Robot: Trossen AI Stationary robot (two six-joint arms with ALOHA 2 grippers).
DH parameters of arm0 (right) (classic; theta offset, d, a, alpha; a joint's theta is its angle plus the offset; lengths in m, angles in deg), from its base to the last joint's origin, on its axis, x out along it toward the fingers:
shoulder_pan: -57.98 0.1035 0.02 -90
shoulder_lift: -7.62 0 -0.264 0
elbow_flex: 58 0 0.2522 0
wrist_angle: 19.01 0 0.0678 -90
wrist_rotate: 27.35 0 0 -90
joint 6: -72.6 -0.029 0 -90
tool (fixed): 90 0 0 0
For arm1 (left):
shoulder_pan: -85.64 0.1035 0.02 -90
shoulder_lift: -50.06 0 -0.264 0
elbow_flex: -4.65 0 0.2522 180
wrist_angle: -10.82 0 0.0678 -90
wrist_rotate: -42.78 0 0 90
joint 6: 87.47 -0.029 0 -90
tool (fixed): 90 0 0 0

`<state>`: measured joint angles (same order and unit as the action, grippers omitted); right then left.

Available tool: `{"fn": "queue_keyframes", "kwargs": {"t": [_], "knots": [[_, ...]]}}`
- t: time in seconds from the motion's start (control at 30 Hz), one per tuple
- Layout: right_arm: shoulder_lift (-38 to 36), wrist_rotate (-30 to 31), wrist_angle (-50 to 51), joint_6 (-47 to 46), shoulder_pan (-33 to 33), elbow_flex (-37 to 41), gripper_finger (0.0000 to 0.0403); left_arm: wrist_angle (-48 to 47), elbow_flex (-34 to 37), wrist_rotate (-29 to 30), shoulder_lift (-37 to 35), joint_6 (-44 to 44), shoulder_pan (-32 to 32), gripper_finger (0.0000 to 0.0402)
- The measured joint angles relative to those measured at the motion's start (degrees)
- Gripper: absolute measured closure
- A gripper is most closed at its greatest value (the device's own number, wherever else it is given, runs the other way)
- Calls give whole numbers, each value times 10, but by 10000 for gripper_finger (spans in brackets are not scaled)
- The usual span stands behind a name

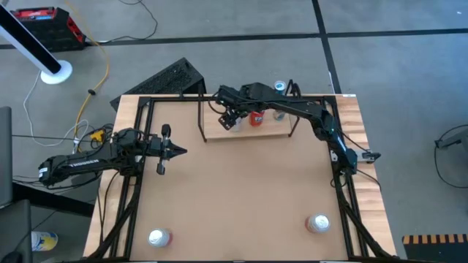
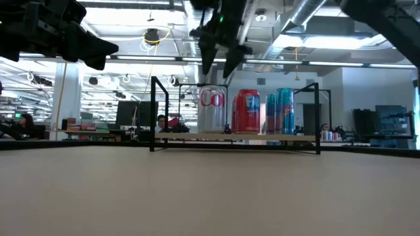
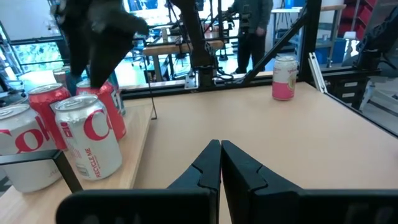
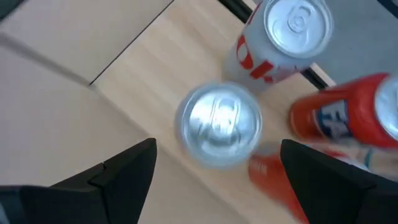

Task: Place canned beverage on shelf
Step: Put the right pink and white soda can on the shelf

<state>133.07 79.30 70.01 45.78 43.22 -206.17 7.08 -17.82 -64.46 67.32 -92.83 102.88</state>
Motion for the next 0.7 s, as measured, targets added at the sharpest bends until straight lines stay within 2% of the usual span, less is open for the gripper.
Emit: {"fn": "queue_keyframes", "kwargs": {"t": [0.17, 0.33, 0.47, 0.53, 0.7], "knots": [[-44, 10, 45, -37, 50, 0, 35, 0, 0, 0, 0, 0, 0, 401], [-80, 10, 133, -103, 146, 0, 35, 0, 0, -1, 0, 0, 0, 401], [-104, -55, 146, -168, 244, 15, 35, -1, 0, -1, 0, 0, 0, 401], [-105, -75, 147, -218, 296, 15, 35, 0, 0, -1, 0, 1, 0, 401], [-100, -77, 147, -378, 420, 16, 35, 7, 0, -1, 0, 1, 0, 401]]}}
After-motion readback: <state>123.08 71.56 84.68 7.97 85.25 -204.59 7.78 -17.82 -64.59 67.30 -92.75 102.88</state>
